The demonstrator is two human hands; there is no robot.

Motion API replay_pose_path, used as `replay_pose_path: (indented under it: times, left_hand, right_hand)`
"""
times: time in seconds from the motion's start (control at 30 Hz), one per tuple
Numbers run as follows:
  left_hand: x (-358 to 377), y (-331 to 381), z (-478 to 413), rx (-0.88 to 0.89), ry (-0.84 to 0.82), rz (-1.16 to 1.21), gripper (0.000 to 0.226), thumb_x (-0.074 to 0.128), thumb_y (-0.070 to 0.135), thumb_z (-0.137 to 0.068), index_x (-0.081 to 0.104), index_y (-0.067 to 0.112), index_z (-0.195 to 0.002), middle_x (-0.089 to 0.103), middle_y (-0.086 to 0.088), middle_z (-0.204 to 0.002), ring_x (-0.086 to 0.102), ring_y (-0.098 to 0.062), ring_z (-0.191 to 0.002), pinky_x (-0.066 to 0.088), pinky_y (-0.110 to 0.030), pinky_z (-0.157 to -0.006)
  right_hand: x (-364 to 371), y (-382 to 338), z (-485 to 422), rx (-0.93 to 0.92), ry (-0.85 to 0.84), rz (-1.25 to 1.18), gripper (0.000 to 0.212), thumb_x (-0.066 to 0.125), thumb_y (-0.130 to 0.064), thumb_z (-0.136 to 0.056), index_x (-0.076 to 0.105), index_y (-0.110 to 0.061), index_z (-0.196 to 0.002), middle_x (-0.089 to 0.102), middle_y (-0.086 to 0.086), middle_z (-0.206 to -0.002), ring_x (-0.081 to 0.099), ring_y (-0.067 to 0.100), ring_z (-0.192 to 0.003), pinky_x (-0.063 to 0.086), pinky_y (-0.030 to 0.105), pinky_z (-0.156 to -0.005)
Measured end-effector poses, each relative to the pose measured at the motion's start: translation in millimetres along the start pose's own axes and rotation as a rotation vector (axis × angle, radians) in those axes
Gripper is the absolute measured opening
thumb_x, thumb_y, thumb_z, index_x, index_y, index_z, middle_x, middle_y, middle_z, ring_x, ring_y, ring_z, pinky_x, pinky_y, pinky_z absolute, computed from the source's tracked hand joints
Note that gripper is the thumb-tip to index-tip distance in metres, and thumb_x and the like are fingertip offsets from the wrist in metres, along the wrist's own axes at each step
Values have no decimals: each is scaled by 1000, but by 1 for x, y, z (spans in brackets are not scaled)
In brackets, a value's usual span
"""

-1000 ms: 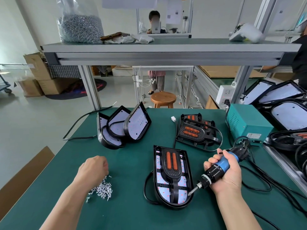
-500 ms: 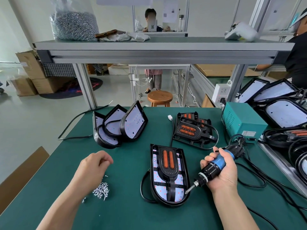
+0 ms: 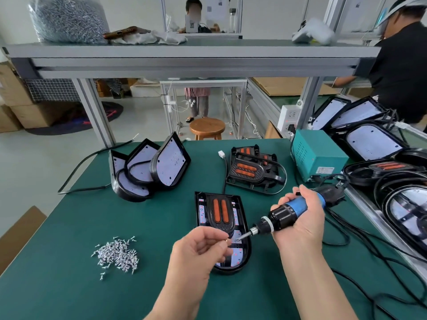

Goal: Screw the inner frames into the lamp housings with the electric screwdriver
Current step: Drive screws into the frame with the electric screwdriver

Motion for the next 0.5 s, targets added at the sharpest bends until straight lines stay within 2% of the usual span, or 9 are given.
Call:
replay_pose_path:
  times: [0.17, 0.5]
  left_hand:
    - [12, -8, 7, -111, -31, 209, 27, 64, -15, -87, 76, 6, -76, 72, -17, -75, 71, -20, -66, 55, -20, -58]
    - [16, -9, 14, -127, -71, 272, 32, 62, -17, -86, 76, 6, -70, 72, -18, -73, 69, -18, -62, 54, -18, -56]
  right_hand:
    - [2, -10, 18, -105, 19, 37, 23, 70, -24, -89, 57, -21, -107, 59, -7, -63, 56, 8, -56, 43, 23, -60]
    - [0, -15, 24, -150, 16, 57, 24, 70, -23, -90, 56, -21, -109, 59, -7, -64, 56, 8, -57, 44, 23, -61]
Point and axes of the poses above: each hand's wrist, its own z-axis away from the middle knuckle, its own x-axis out of the palm, y = z × x, the point moved 4 cm from there along -z, towards the middle knuckle
